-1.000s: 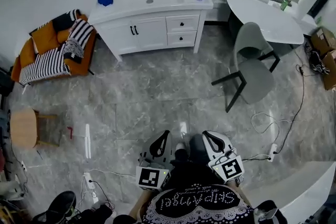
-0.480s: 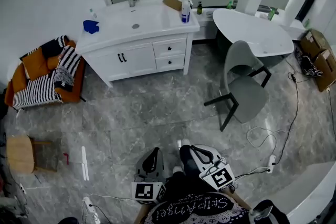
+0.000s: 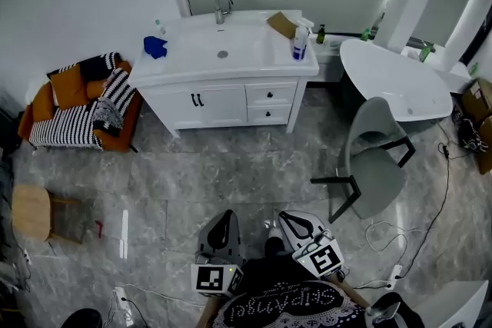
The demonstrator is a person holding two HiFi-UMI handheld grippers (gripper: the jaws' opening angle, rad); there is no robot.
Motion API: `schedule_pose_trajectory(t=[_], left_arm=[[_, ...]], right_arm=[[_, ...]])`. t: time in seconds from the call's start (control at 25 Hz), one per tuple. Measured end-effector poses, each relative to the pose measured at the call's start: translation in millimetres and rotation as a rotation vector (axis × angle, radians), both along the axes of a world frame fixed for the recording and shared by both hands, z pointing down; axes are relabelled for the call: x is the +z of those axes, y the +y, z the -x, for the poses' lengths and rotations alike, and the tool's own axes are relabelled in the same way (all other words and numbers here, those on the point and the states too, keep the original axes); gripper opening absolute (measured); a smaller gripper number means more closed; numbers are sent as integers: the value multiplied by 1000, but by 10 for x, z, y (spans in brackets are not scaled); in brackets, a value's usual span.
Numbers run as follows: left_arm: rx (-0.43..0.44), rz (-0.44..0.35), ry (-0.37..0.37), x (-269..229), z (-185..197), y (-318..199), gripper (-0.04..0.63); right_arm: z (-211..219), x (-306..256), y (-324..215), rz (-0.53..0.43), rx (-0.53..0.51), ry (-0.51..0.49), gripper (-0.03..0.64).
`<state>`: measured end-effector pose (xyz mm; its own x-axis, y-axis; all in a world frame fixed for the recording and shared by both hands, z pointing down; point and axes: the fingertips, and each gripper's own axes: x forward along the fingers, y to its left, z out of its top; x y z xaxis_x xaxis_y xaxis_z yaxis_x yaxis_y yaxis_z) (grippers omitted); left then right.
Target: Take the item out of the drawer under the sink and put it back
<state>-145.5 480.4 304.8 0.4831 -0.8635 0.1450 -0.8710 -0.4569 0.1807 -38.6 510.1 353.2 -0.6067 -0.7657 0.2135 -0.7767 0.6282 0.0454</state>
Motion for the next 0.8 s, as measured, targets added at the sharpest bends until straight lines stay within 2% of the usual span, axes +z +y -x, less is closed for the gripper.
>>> schedule_pose_trajectory(t=[0.12, 0.48, 0.64, 0.8], left_arm=[[-3, 2, -41, 54, -53, -222, 5], [-31, -4, -42, 94, -323, -675, 5], [-6, 1, -32, 145, -447, -707, 5], [33, 42, -52, 271, -481, -744, 5]], right_arm=[[-110, -19, -219, -24, -19, 28, 20], [-598, 72, -608, 4, 34, 28, 20], [-639, 164, -655, 23, 28, 58, 20], [-613, 185, -696, 24, 36, 61, 20]])
